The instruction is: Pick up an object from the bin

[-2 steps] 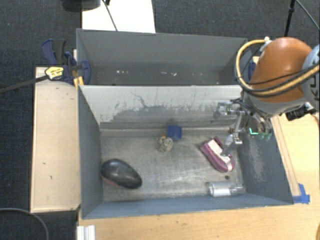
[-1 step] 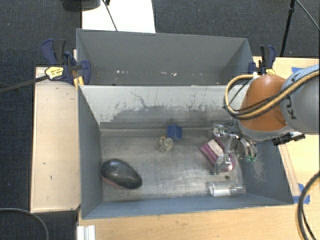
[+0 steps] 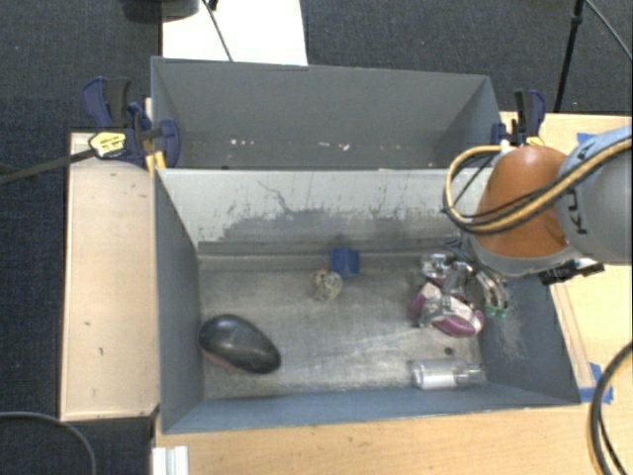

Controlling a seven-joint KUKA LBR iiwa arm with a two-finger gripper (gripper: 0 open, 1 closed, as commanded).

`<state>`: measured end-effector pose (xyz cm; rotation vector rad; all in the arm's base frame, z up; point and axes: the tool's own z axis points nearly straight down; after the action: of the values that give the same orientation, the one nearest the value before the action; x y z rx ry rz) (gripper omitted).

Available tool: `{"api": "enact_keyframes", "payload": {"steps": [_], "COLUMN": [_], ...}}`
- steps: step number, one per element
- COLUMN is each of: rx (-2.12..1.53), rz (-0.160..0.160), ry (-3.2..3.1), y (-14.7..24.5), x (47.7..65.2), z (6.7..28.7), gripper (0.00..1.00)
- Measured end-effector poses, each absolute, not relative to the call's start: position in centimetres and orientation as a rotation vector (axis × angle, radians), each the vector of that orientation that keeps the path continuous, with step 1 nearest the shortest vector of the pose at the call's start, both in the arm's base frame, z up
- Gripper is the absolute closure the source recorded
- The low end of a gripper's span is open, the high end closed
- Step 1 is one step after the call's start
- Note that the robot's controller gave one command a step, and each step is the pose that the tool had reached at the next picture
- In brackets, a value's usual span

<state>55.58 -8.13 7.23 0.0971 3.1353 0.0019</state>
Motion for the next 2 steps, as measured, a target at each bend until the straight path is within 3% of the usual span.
{"api": "enact_keyframes", "payload": {"steps": [1,2], "rx": [-0.122,-0.124], "rz": [-0.006,0.0], "ry": [3.128,3.136], "y": [-12.28,-12.1], "x": [56.82,56.66], "z": [21.21,20.7], "gripper": [1.0,0.0]}}
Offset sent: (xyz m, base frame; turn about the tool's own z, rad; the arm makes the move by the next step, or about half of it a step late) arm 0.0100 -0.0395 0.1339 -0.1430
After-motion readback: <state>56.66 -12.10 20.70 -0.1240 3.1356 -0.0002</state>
